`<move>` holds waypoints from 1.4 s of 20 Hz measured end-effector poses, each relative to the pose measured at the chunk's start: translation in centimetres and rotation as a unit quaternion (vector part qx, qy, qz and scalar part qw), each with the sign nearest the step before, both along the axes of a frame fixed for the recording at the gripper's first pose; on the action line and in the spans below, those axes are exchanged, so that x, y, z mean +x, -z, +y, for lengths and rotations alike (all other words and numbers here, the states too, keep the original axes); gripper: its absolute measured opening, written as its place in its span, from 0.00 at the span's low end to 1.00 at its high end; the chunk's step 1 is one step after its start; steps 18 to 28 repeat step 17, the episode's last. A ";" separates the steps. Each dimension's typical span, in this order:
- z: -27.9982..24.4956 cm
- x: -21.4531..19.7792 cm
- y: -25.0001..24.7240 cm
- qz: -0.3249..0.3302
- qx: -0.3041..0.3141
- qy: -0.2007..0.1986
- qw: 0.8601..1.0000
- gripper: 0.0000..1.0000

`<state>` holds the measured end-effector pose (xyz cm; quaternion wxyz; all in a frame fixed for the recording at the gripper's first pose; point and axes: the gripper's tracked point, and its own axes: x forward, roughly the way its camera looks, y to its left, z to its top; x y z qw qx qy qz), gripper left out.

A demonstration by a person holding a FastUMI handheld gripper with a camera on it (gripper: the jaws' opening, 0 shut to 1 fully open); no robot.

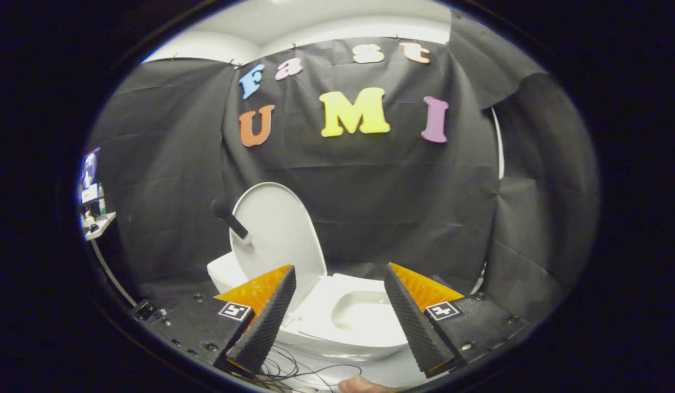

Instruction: Open the toilet lid.

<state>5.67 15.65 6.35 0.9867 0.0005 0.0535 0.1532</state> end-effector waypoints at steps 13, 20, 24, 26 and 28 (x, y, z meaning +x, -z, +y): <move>-11.8 -4.2 2.1 -0.029 0.052 0.109 0.992 1.00; -11.9 -4.3 3.0 -0.030 0.078 0.106 0.991 1.00; -11.9 -4.3 3.0 -0.030 0.078 0.106 0.991 1.00; -11.9 -4.3 3.0 -0.030 0.078 0.106 0.991 1.00; -11.9 -4.3 3.0 -0.030 0.078 0.106 0.991 1.00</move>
